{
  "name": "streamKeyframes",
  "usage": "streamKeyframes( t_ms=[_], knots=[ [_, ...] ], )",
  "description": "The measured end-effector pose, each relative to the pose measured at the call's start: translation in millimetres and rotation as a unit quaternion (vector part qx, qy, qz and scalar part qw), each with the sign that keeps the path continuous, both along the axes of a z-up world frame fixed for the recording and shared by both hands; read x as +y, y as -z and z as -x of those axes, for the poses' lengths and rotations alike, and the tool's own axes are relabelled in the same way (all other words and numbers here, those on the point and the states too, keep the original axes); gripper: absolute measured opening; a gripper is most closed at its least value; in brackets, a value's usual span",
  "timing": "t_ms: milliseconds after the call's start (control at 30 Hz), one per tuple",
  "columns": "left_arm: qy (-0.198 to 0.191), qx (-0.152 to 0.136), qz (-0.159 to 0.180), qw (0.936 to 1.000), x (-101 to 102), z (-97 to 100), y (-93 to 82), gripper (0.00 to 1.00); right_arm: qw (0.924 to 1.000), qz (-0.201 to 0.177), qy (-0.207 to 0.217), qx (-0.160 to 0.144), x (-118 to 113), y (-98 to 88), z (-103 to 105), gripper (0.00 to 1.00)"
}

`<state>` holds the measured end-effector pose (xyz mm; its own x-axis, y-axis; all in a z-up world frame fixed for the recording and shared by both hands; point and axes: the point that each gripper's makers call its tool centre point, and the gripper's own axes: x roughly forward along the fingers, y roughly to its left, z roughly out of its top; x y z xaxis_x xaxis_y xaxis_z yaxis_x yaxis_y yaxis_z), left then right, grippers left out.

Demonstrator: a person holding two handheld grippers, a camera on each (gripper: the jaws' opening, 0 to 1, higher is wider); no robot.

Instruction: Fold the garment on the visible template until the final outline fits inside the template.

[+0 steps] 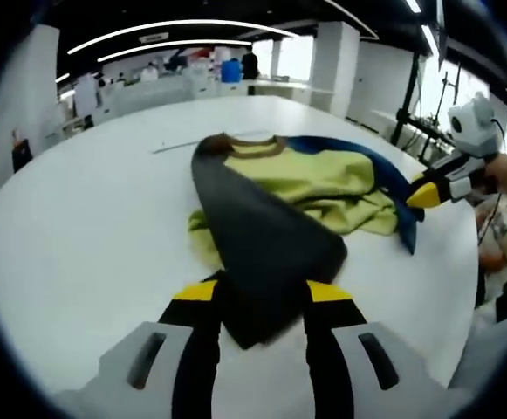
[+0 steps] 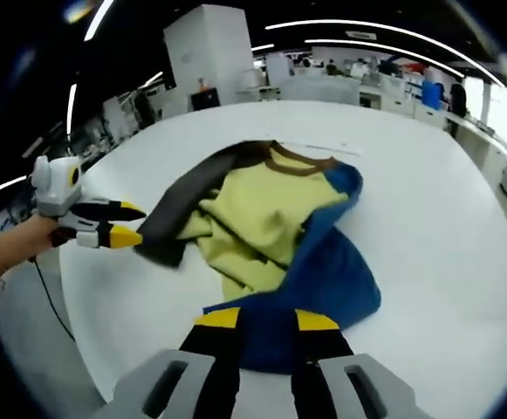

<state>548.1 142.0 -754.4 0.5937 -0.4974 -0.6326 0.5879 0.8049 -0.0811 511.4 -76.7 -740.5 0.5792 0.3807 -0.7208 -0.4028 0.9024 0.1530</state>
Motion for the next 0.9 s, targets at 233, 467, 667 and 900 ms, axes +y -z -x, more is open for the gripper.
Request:
streamKeyframes(
  t_ms=[233, 467, 667, 900],
  knots=[
    [-0.014, 0.000, 0.016, 0.9998, 0.5, 1.0, 4.2, 0.17, 0.9992, 0.003, 0.036, -0.016, -5.6, -3.3, -3.7, 0.00],
    [-0.022, -0.017, 0.025, 0.9993, -0.1, 0.6, -4.9, 0.00, 0.9987, -0.005, 0.048, -0.013, -8.7, -5.9, -2.9, 0.00],
    [-0.030, -0.041, 0.040, 0.9979, 2.6, 0.5, -25.9, 0.00, 0.9984, -0.008, 0.053, -0.018, -21.5, -19.3, -2.8, 0.00],
    [-0.034, -0.077, 0.025, 0.9961, 24.0, -9.7, -56.6, 0.00, 0.9973, 0.001, 0.069, -0.024, -51.9, -35.0, -12.7, 0.00]
  ],
)
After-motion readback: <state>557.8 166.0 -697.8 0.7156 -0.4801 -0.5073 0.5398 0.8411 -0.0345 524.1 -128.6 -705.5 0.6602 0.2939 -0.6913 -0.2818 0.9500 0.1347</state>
